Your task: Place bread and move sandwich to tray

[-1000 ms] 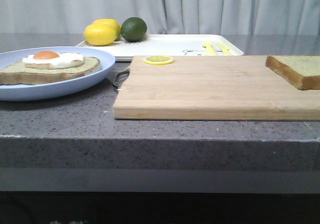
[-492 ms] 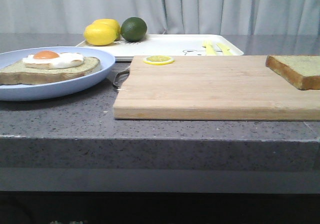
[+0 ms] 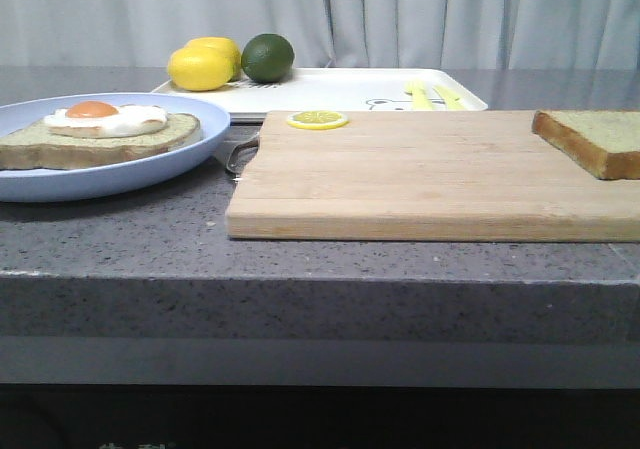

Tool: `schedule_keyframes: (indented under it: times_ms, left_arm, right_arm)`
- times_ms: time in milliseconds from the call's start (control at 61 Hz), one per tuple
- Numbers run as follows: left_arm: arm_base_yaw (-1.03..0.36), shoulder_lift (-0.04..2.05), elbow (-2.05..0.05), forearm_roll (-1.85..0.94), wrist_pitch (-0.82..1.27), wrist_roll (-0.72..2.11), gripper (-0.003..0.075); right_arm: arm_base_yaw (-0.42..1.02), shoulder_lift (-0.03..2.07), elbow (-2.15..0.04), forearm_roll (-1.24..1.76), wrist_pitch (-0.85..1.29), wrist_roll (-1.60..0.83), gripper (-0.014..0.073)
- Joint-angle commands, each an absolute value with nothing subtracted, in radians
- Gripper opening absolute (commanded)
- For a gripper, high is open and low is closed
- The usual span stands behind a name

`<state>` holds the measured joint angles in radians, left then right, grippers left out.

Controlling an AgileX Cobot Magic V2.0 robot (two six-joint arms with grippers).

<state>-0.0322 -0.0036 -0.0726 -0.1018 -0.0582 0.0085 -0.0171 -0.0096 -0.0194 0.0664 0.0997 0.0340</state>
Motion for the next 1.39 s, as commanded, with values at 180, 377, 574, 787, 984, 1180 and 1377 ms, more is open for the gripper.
schedule_keyframes:
  times_ms: [180,377,574,787,984,1180,1377]
  left_arm:
    - [-0.042,0.079,-0.448,-0.111,0.112,0.0,-0.002]
    - [-0.042,0.243,-0.693,-0.105,0.352,0.006,-0.002]
    - [-0.042,0.373,-0.777,-0.105,0.427,0.006,-0.002]
    - [-0.042,0.445,-0.754,-0.105,0.428,0.006,-0.002]
    - [-0.042,0.499,-0.727,-0.105,0.438,0.006,-0.002]
    - [-0.042,0.542,-0.727,-0.105,0.443,0.006,0.0066]
    - [-0.042,0.558,-0.727,-0.105,0.441,0.006,0.0424]
  right_arm:
    - [-0.022,0.034,-0.335,0.068,0.256,0.033,-0.0066]
    - [-0.022,0.22,-0.545,0.068,0.437,0.033,-0.0066]
    - [-0.022,0.421,-0.663,0.068,0.566,0.033,-0.0066]
    - [-0.022,0.581,-0.663,0.068,0.563,0.033,-0.0066]
    - [-0.022,0.69,-0.663,0.068,0.569,0.033,-0.0066]
    - [-0.022,0.744,-0.663,0.069,0.564,0.033,0.0107]
    - [-0.022,0.75,-0.663,0.07,0.563,0.033,0.0493]
